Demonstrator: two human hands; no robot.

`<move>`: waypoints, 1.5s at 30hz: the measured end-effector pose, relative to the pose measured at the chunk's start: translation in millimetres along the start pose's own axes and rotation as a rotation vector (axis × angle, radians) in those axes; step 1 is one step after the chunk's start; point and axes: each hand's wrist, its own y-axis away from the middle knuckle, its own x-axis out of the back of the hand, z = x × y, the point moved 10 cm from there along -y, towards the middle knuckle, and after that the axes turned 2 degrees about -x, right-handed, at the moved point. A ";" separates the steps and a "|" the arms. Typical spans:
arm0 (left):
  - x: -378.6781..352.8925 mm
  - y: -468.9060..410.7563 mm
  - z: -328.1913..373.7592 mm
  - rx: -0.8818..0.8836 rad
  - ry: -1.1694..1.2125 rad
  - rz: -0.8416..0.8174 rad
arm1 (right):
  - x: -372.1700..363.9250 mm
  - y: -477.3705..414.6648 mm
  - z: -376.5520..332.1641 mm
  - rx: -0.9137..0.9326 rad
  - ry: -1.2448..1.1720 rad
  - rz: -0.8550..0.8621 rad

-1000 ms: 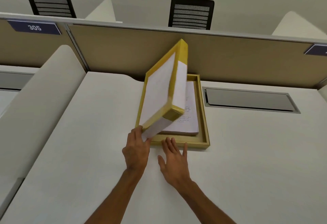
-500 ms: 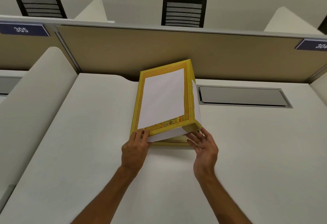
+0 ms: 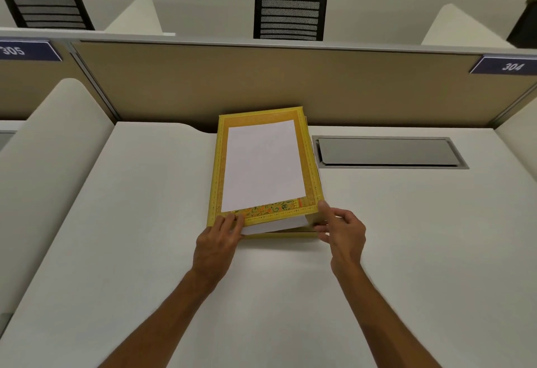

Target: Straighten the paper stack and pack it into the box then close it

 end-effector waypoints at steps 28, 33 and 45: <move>-71.7 -75.9 -79.0 0.476 0.644 -0.377 | -100.1 -75.7 -41.5 0.635 1.102 -0.249; -79.9 -93.5 -91.1 0.468 0.605 -0.357 | -118.6 -109.1 -40.1 0.660 1.205 -0.341; -86.2 -86.9 -87.3 0.456 0.569 -0.391 | -111.7 -117.6 -22.9 0.526 1.124 -0.329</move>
